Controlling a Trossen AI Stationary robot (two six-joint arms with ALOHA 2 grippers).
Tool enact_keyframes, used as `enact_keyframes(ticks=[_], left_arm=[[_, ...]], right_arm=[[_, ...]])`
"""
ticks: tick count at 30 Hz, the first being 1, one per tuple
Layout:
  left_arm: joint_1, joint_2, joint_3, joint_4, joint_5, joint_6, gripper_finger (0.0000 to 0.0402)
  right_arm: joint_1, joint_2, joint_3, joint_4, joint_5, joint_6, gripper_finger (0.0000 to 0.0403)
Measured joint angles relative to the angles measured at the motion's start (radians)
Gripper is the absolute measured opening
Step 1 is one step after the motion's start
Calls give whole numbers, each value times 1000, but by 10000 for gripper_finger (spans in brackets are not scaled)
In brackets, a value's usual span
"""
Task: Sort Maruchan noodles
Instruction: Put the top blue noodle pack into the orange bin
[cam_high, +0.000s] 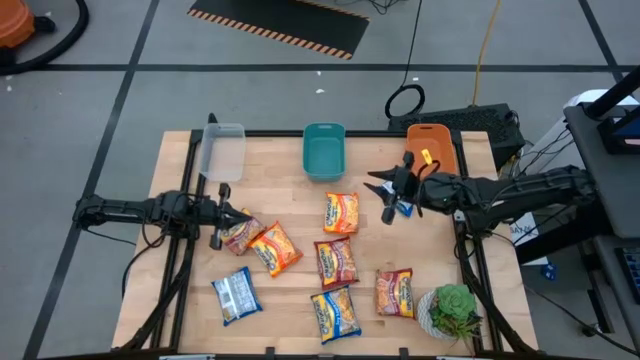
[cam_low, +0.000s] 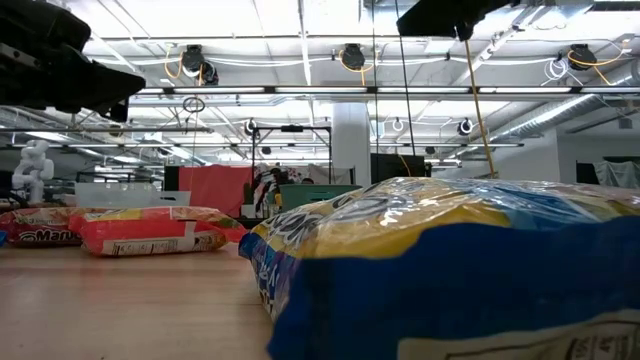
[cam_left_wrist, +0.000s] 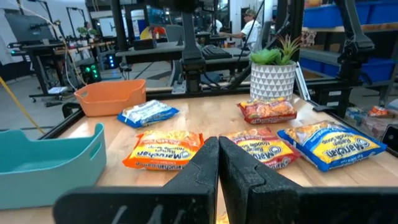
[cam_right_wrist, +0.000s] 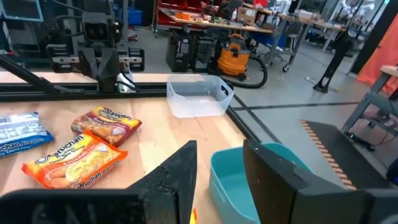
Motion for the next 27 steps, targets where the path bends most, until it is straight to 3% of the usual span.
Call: enact_keyframes(ticks=[9, 18, 27], left_arm=[[0, 0, 8, 245, 1, -181, 14], [0, 23, 157, 79, -19, -261, 14], [0, 178, 326, -1, -26, -247, 14]], right_arm=[[0, -15, 0, -95, 0, 60, 126], [-5, -15, 0, -208, -1, 85, 126], [-46, -15, 0, -415, 0, 203, 126]])
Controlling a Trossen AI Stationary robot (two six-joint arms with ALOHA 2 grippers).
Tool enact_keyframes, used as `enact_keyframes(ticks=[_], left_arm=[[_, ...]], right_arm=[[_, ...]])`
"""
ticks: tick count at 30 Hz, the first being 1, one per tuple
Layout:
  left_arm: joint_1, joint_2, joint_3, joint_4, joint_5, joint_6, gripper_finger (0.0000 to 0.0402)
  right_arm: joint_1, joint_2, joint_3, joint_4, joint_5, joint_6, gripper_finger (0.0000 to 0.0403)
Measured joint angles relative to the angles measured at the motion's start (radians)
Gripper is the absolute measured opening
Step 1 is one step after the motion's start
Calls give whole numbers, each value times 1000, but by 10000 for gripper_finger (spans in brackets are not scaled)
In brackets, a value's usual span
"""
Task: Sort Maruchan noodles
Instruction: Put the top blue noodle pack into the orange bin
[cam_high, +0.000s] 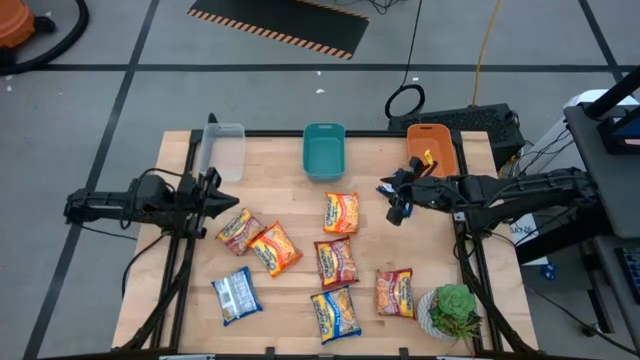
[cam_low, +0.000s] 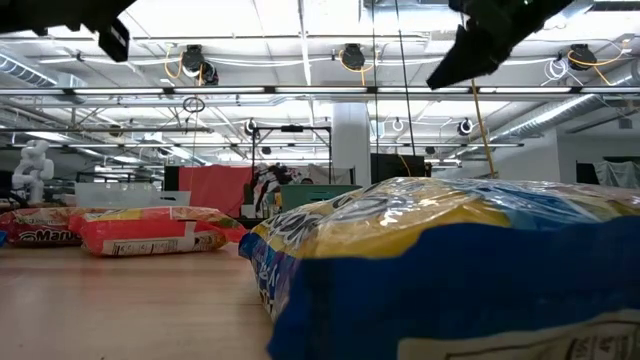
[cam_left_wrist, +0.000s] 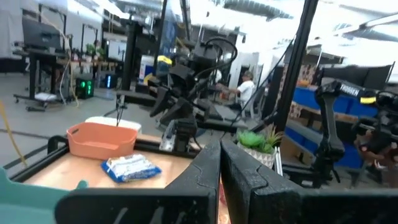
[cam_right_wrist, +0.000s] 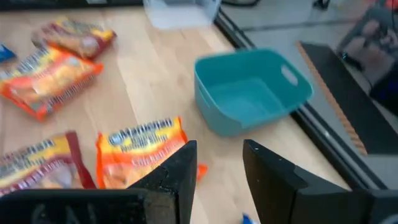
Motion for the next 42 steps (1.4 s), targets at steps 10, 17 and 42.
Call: enact_keyframes(ticks=[10, 17, 42], left_arm=[[0, 190, 162, -39, -1, 73, 14], [0, 274, 165, 73, -11, 250, 14], [4, 341, 165, 179, -10, 423, 14]], right_arm=[[-27, 0, 0, -212, 5, 41, 127], [-27, 14, 0, -267, 4, 159, 161], [-57, 236, -1, -650, -209, 819, 260]])
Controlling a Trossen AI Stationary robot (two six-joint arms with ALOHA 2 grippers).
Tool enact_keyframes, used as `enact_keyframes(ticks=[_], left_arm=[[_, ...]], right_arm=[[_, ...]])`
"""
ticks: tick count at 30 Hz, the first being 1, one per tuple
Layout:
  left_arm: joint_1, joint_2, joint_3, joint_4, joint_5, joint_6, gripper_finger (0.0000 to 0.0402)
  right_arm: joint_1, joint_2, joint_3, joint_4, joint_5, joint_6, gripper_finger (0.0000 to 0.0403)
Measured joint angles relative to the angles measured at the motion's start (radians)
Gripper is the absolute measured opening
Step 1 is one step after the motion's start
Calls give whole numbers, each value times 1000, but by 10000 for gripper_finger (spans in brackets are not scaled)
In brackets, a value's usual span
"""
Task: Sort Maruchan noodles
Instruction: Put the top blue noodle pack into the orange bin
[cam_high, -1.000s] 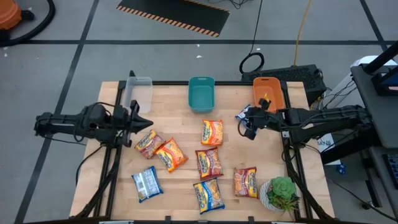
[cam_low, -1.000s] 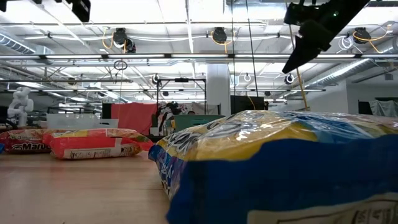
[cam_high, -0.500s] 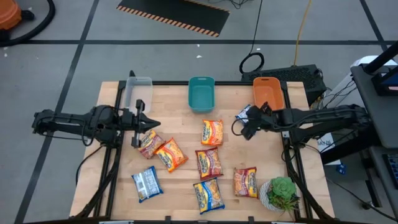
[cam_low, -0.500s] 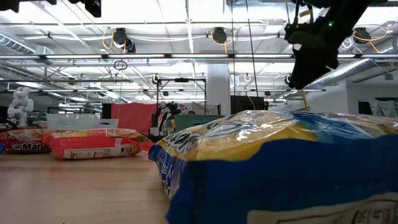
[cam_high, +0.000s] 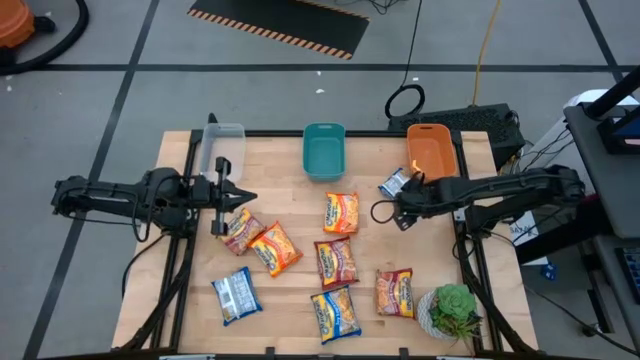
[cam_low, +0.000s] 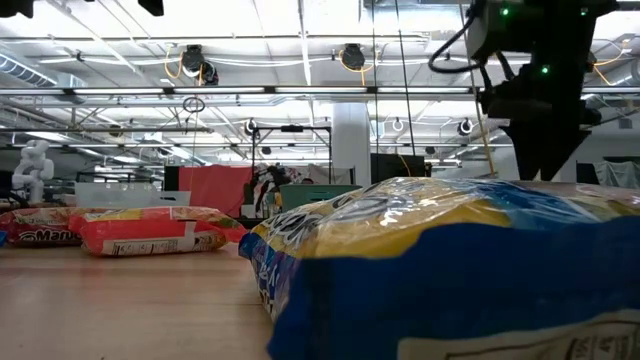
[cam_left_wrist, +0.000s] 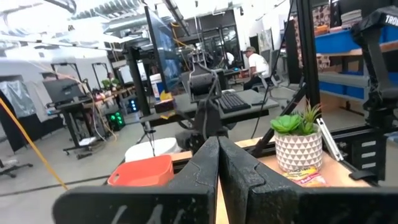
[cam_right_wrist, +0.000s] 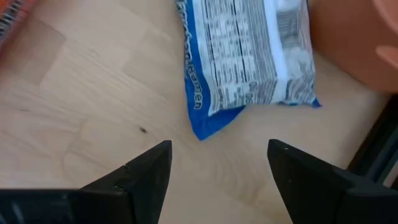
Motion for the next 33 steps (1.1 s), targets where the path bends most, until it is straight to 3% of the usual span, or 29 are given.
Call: enact_keyframes(ticks=[15, 33], left_arm=[[0, 0, 0, 15, -51, 45, 14], [-1, 0, 0, 9, -51, 30, 14]], right_arm=[[-48, 186, -33, 83, -107, -87, 261], [-229, 194, -176, 343, -189, -268, 260]])
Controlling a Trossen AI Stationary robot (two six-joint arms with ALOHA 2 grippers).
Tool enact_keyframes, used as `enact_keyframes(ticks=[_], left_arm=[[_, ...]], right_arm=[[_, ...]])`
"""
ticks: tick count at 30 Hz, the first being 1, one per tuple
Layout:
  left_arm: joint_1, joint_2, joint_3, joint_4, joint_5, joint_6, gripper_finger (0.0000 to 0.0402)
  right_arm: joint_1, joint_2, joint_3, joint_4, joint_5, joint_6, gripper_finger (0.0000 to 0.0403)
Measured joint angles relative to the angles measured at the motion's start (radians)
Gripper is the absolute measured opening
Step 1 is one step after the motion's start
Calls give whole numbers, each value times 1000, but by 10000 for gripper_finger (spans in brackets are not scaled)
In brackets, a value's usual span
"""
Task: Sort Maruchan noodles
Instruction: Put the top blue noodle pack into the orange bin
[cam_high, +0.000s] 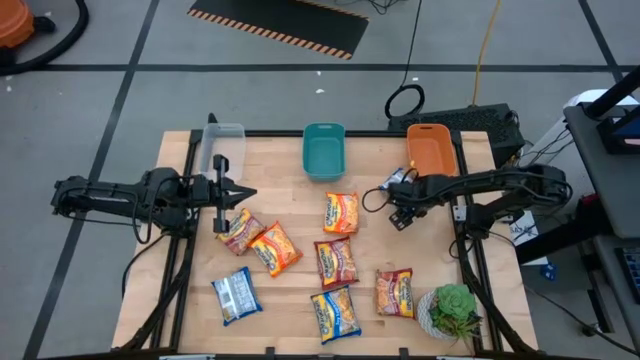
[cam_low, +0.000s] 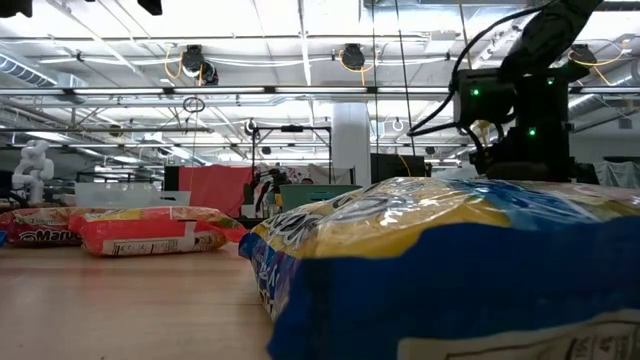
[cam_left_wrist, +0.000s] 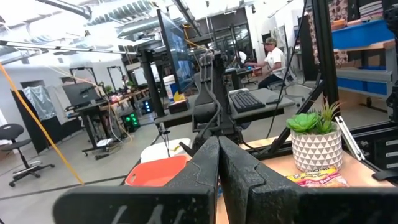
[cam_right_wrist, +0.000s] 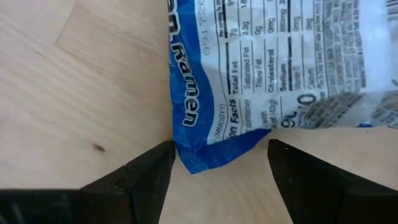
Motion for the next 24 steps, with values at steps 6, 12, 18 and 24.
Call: enact_keyframes(ticks=[6, 12, 18, 24], left_arm=[[0, 0, 0, 0, 0, -14, 14], [0, 0, 0, 0, 0, -17, 14], [0, 0, 0, 0, 0, -17, 14], [0, 0, 0, 0, 0, -17, 14]], right_arm=[[-22, 2, -3, 11, -5, -15, 260], [-37, 3, -5, 62, -5, -51, 240], [-41, 4, -5, 78, -11, -48, 173], [-41, 4, -5, 85, -16, -61, 95]])
